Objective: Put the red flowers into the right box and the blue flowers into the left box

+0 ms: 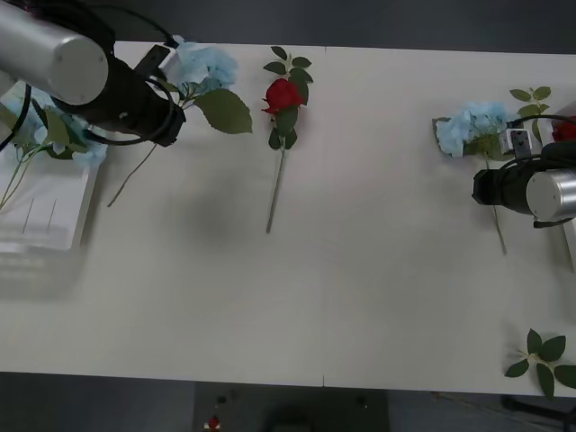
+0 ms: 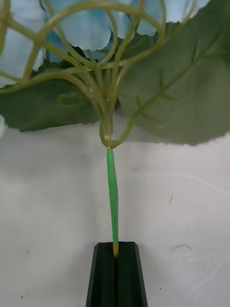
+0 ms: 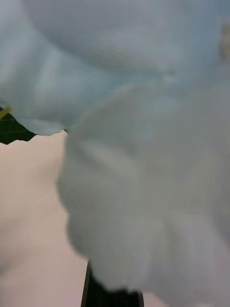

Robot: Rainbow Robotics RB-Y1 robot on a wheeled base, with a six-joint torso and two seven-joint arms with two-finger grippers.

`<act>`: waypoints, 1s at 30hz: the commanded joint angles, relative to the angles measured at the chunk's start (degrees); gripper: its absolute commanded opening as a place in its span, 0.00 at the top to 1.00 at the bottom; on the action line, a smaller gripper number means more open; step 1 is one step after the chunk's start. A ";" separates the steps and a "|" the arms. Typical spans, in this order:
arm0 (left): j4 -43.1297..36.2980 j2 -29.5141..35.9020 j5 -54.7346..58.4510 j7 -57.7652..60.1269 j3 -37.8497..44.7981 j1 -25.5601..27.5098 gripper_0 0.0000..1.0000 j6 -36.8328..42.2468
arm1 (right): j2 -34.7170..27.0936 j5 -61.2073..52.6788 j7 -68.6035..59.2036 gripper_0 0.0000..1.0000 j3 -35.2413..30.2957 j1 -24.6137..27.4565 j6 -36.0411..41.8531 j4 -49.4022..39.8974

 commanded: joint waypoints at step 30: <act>-10.56 4.40 47.76 -40.11 43.12 23.11 1.00 4.14 | -7.11 -25.31 -6.00 1.00 -29.67 -11.81 61.78 -43.80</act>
